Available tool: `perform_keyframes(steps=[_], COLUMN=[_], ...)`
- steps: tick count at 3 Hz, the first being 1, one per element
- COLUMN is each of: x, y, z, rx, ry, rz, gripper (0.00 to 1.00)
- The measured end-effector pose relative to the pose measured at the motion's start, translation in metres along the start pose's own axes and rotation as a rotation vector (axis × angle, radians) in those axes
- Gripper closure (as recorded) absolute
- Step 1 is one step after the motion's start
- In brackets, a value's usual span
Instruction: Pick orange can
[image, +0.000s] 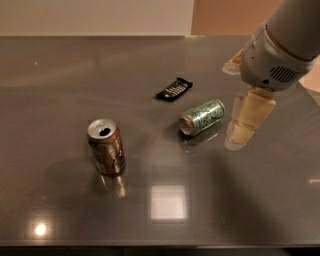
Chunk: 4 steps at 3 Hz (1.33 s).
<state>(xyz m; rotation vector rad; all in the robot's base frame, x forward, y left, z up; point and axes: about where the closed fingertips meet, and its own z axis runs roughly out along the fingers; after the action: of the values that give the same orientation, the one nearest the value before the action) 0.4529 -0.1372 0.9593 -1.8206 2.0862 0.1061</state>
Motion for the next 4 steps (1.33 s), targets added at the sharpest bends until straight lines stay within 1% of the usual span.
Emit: perform_keyframes(steps=[1, 2, 3, 4], x=[-0.043, -0.083, -0.118, -0.148], y=[0.012, 0.025, 0.033, 0.037], z=[0.022, 0.045, 0.065, 0.084], rx=[-0.053, -0.092, -0.098, -0.113], ry=[-0.078, -0.155, -0.236, -0.292], rz=[-0.059, -0.105, -0.130, -0.135], gripper=[0.00, 0.00, 0.00, 0.00])
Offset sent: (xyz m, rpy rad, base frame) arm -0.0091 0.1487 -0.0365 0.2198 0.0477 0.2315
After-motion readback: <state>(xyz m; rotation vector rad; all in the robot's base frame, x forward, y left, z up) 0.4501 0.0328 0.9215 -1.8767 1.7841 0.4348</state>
